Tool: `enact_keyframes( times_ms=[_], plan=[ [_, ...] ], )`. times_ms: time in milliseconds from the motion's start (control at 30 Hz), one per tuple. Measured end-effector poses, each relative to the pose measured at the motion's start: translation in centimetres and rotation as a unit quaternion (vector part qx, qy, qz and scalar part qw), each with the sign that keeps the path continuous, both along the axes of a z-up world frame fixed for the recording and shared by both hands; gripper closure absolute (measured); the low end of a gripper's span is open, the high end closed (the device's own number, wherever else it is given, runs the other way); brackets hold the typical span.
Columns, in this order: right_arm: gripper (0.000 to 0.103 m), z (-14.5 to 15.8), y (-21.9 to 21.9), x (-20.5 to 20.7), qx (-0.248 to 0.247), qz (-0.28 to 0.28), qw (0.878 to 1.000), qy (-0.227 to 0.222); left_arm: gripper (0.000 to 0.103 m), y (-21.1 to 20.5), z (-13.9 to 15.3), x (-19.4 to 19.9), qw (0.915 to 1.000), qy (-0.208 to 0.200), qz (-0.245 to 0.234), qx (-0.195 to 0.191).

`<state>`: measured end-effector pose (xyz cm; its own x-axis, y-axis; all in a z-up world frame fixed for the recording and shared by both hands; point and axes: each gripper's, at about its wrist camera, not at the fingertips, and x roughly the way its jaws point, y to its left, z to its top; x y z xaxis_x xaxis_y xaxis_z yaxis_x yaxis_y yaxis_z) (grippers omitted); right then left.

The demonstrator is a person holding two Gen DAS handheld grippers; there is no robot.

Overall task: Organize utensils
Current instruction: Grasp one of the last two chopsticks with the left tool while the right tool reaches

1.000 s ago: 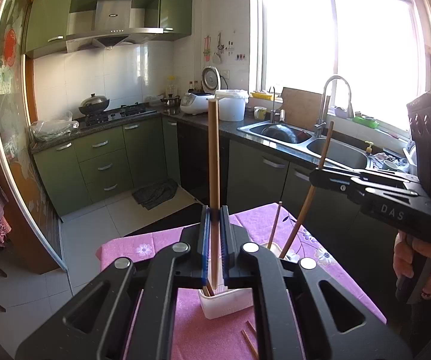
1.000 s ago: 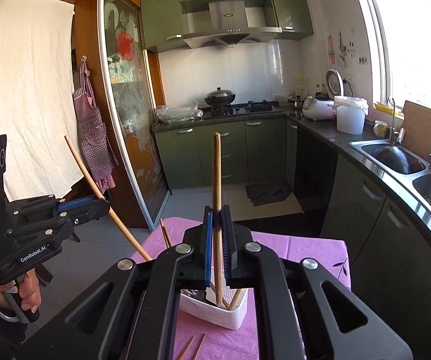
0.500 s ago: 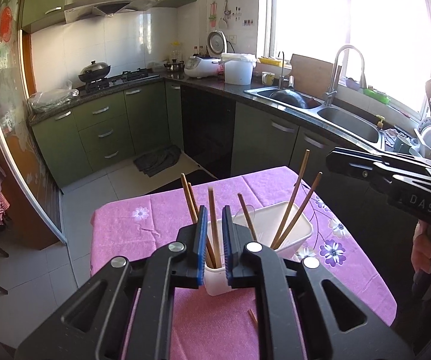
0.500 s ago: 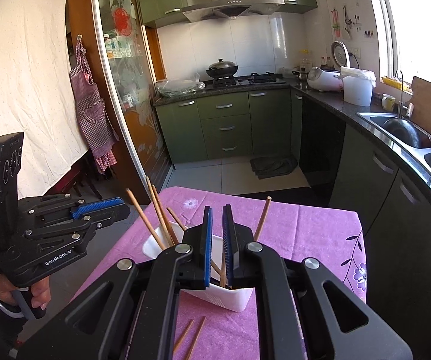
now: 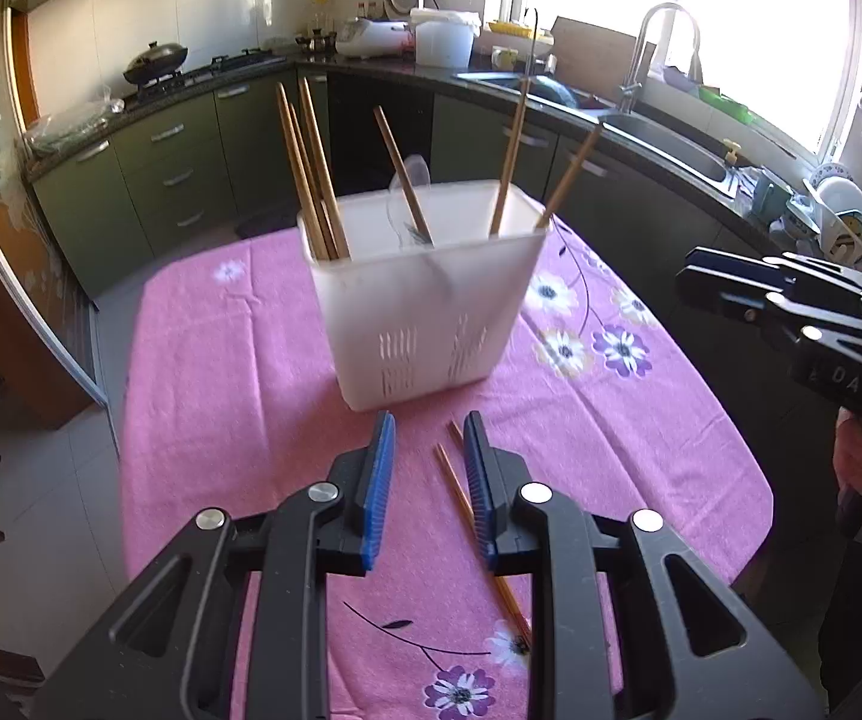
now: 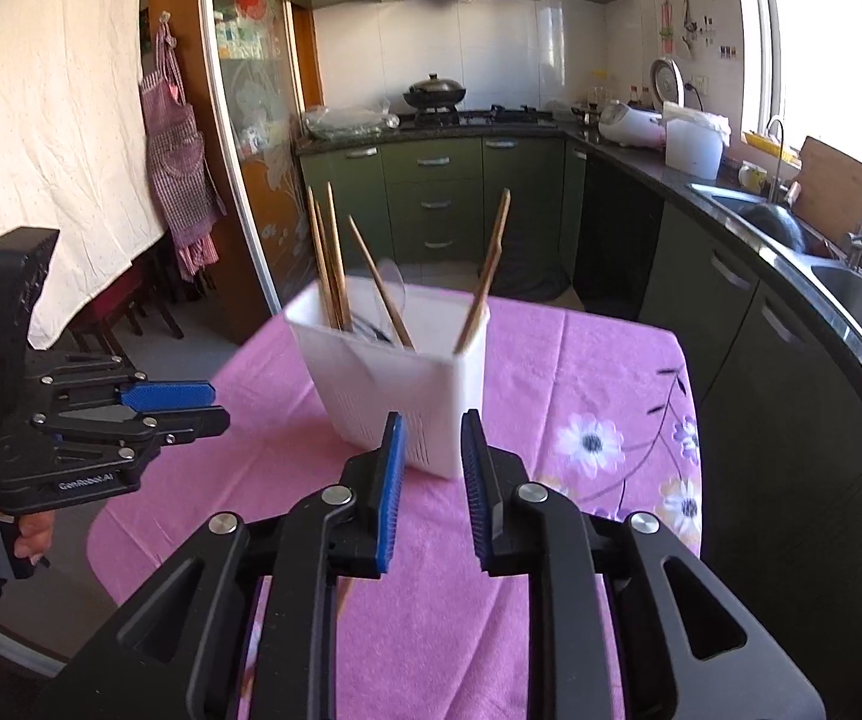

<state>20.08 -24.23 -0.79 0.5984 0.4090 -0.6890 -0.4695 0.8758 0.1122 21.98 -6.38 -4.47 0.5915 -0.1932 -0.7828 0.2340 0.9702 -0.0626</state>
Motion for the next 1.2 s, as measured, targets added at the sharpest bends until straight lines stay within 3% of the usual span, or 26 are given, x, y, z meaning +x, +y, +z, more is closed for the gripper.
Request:
enact_keyframes(
  times_ms=[167, 300, 533, 800, 1000, 1200],
  plan=[
    [0.079, -6.4, -0.5, -0.2, -0.027, -0.006, 0.998, 0.064, 0.08, -1.2, -5.3, 0.1, 0.9984, 0.055, 0.01, -0.002],
    [0.079, -8.4, -0.8, -0.7, -0.027, -0.003, 0.996, 0.082, 0.08, -2.0, -8.2, 0.8, 0.9953, 0.094, 0.02, 0.002],
    [0.076, -8.1, -1.3, -0.6, -0.026, -0.003, 0.996, 0.081, 0.081, -3.2, -10.8, 2.4, 0.9897, 0.139, 0.031, 0.014],
    [0.076, -8.2, -2.1, -0.5, -0.017, -0.005, 0.996, 0.084, 0.081, -4.3, -11.7, 3.1, 0.987, 0.154, 0.03, 0.036],
    [0.076, -8.2, -2.7, -0.6, -0.009, -0.005, 0.996, 0.085, 0.088, -5.0, -12.8, 3.6, 0.9831, 0.174, 0.032, 0.048],
    [0.076, -8.2, -3.2, -0.6, -0.004, -0.01, 0.996, 0.086, 0.094, -5.3, -12.9, 3.7, 0.9836, 0.17, 0.033, 0.052]
  ],
)
